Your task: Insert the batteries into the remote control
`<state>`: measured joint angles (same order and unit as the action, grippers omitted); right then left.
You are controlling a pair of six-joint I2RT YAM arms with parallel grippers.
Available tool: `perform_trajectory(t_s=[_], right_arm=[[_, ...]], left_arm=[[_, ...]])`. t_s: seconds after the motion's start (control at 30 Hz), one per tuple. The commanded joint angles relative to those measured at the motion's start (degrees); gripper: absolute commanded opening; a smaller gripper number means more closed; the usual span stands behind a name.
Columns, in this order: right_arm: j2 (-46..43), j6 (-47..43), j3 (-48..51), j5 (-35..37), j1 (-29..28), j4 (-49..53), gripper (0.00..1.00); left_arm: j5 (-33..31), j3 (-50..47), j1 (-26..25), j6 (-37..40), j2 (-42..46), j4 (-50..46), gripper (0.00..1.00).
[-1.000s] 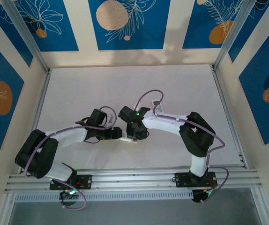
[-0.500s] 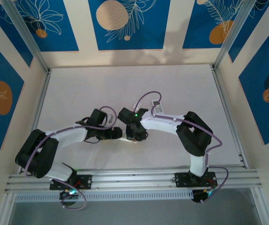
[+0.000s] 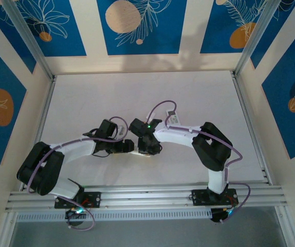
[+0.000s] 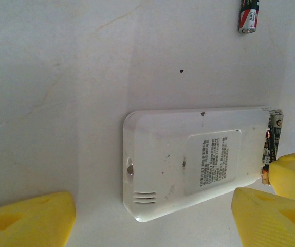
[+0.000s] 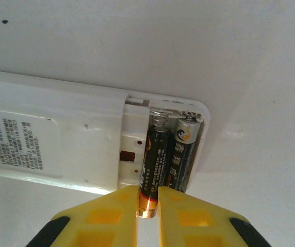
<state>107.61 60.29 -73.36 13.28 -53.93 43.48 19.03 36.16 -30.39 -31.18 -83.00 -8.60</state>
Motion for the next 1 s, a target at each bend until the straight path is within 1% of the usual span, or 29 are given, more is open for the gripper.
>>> perform_trajectory(t_s=[0.0,0.2,0.33,0.5,0.67,0.77,0.87,0.97], right_arm=[[2.1,-0.6,0.9,-0.5,0.4,0.3,0.16],[2.1,-4.2,2.4,1.9,0.7,-2.4,0.13],[2.6,-6.8,3.2,3.0,0.7,-3.6,0.13],[4.5,-6.9,5.1,2.4,0.8,-6.0,0.12],[6.4,-7.7,5.8,4.5,1.2,-6.6,0.10],[7.1,-8.4,5.9,3.9,1.3,-7.1,0.09],[5.8,-8.6,5.2,2.4,1.3,-6.2,0.10],[1.5,-9.0,4.1,1.2,1.5,-5.0,0.13]], left_arm=[[-0.2,0.4,-0.8,0.3,-1.9,0.8,0.82],[-0.2,0.4,-0.7,0.3,-2.0,0.7,0.82],[-0.4,0.4,-0.7,0.4,-1.9,0.6,0.82],[-0.4,0.5,-0.7,0.3,-1.8,0.6,0.82],[-0.7,0.4,-0.7,0.3,-1.6,0.5,0.82],[-0.5,0.5,-0.7,0.4,-1.8,0.5,0.82],[-0.7,0.6,-0.7,0.3,-1.7,0.4,0.82],[-0.7,0.7,-0.7,0.1,-1.6,0.5,0.82]])
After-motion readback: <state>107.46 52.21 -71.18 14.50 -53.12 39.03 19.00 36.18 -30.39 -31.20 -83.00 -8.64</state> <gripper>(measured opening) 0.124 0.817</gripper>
